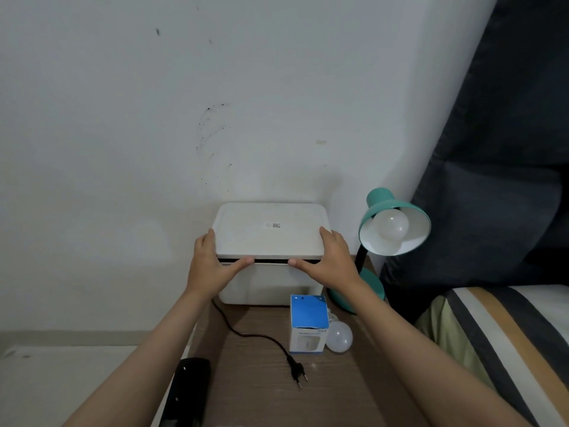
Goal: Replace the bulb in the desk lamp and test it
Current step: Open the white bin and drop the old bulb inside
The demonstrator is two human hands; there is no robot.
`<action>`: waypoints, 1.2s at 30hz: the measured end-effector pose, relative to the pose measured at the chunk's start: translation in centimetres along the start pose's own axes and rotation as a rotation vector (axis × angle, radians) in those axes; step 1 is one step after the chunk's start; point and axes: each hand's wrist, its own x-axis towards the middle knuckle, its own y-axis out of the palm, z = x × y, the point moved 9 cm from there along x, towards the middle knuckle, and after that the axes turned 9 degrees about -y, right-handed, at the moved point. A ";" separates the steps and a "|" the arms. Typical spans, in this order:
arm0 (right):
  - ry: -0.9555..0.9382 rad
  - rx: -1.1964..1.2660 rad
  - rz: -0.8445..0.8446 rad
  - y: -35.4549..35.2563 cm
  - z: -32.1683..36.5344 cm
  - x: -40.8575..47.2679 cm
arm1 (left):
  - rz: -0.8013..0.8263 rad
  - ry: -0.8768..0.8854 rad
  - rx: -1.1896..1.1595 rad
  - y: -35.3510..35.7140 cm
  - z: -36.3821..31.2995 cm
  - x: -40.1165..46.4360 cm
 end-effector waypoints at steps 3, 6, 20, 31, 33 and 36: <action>-0.011 -0.005 -0.019 -0.5 0.2 0.2 | -0.024 0.033 -0.009 -0.3 -0.5 0.2; -0.022 -0.003 -0.048 -1.0 0.5 0.1 | -0.040 0.058 -0.009 -0.8 -0.9 0.2; -0.164 0.056 -0.122 -3.4 4.8 -8.1 | -0.116 0.065 -0.013 -5.4 -2.1 -9.2; -0.099 0.054 -0.100 -4.3 2.4 -28.5 | 0.007 -0.067 0.013 -4.4 -0.1 -28.1; -0.029 0.048 -0.092 -4.0 0.8 -32.1 | 0.038 -0.083 0.021 -3.3 0.9 -31.0; 0.070 0.051 -0.028 -2.7 -1.5 -36.3 | 0.095 -0.115 0.034 -1.4 2.6 -34.6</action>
